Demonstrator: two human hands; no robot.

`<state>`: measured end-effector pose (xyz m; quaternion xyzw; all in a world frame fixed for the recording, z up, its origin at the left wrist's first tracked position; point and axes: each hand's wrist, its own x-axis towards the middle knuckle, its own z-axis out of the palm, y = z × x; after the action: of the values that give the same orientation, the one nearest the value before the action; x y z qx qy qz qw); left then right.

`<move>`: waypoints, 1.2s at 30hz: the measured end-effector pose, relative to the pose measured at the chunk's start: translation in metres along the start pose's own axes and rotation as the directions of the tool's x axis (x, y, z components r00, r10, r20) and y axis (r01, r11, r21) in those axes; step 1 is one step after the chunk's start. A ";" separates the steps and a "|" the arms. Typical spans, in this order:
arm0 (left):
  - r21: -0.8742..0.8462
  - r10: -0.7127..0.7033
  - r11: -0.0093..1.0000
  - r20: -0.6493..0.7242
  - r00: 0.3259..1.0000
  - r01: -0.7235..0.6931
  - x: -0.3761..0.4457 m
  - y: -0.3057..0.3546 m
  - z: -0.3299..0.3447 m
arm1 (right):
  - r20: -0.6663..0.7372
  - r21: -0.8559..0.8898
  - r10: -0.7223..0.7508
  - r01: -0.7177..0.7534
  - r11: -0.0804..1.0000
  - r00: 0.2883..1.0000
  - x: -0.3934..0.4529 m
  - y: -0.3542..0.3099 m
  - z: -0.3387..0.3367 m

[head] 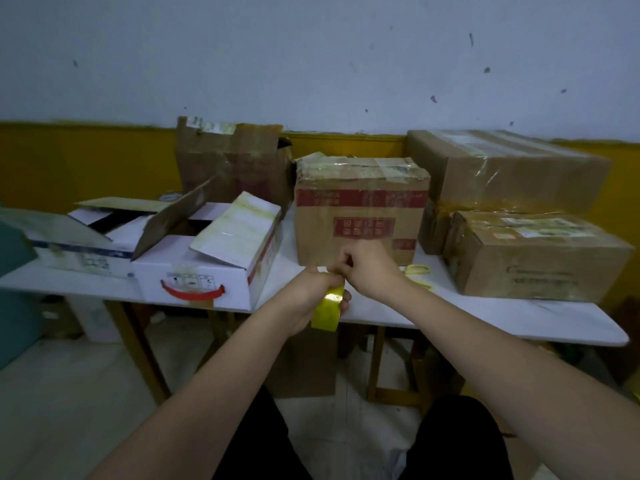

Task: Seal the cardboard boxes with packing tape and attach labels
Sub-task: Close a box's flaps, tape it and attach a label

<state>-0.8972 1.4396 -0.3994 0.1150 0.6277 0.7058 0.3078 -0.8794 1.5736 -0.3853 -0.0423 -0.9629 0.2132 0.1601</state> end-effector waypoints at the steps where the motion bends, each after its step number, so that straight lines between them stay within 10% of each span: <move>1: 0.019 -0.014 1.000 -0.027 1.000 0.015 -0.005 -0.004 -0.002 | -0.012 0.041 -0.002 0.003 0.999 1.000 -0.005 -0.003 0.000; 9: 0.102 -0.151 0.981 -0.153 0.977 0.168 -0.017 -0.057 -0.005 | 0.017 0.156 0.031 -0.034 0.987 0.999 -0.027 0.008 0.032; 22: 0.450 0.153 0.891 -0.402 0.903 0.050 0.022 -0.088 0.000 | 0.034 -0.181 0.027 -0.020 0.983 0.999 -0.011 0.038 0.067; 27: 0.492 0.164 0.866 -0.456 0.875 0.094 0.029 -0.087 0.002 | -0.035 -0.253 0.239 -0.240 0.937 0.970 -0.006 0.052 0.063; 36: 0.737 0.015 0.603 -0.395 0.919 0.307 0.015 -0.033 -0.032 | -0.077 -0.288 0.114 -0.131 0.949 0.990 -0.015 0.060 0.051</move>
<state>-0.9169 1.4232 -0.4402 0.0536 0.9251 0.3390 0.1628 -0.8812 1.6052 -0.4588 -0.1316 -0.9741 0.0768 0.1672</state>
